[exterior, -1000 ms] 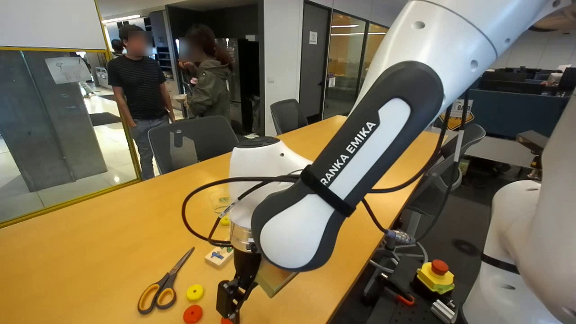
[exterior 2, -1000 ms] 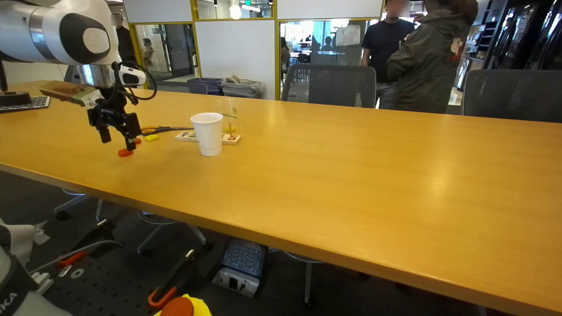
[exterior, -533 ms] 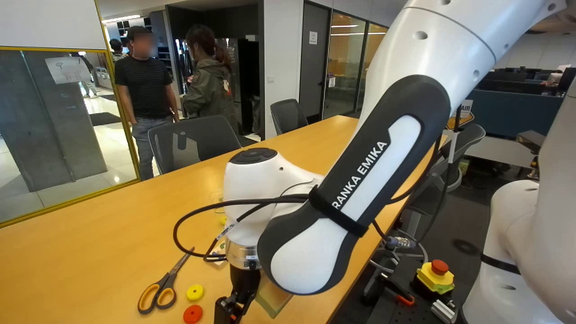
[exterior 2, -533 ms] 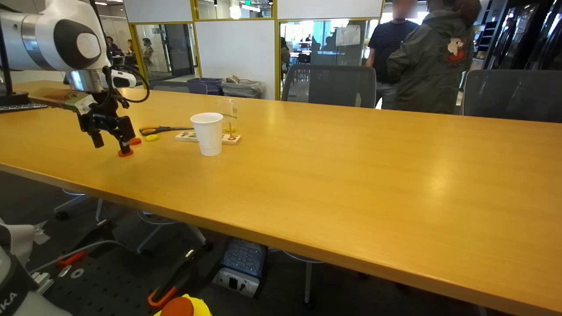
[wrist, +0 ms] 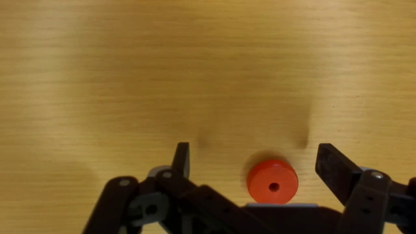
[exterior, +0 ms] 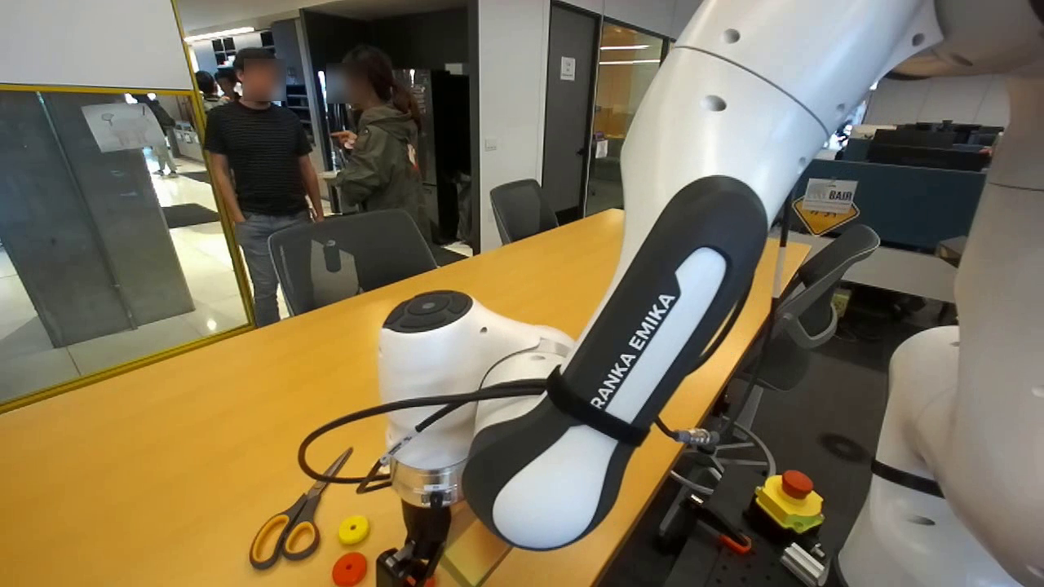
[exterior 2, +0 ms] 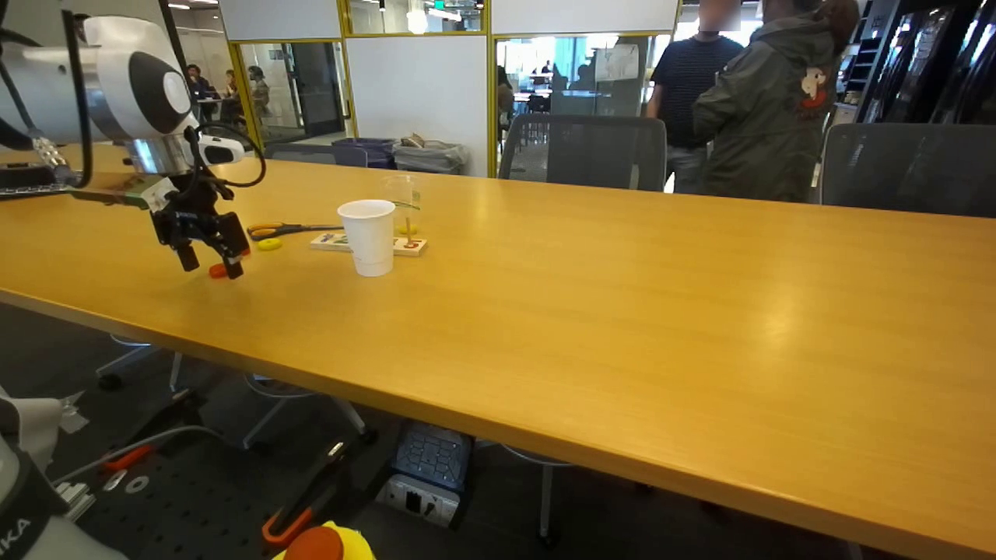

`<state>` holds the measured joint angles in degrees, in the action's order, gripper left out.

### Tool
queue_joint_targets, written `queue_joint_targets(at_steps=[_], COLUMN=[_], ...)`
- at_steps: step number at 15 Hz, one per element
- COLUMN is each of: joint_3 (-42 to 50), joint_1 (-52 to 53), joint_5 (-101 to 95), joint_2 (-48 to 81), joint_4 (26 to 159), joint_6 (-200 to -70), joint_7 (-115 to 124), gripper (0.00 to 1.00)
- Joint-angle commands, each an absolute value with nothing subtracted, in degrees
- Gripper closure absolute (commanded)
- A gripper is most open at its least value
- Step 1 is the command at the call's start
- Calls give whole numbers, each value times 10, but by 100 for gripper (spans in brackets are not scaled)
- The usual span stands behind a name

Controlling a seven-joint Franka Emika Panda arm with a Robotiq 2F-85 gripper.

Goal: Pick up the orange and yellow objects from the table and put them in the two cups

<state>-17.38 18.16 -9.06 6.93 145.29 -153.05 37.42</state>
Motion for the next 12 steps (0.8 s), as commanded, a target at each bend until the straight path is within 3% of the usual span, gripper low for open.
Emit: queue_joint_targets(at_steps=[1,12], joint_3=[-160,-137], joint_1=[201,214], joint_5=[-97,-84], joint_2=[100,134], joint_4=[1415,1378], joint_6=[-1529,-1530], joint_7=[382,368], gripper=[0,0])
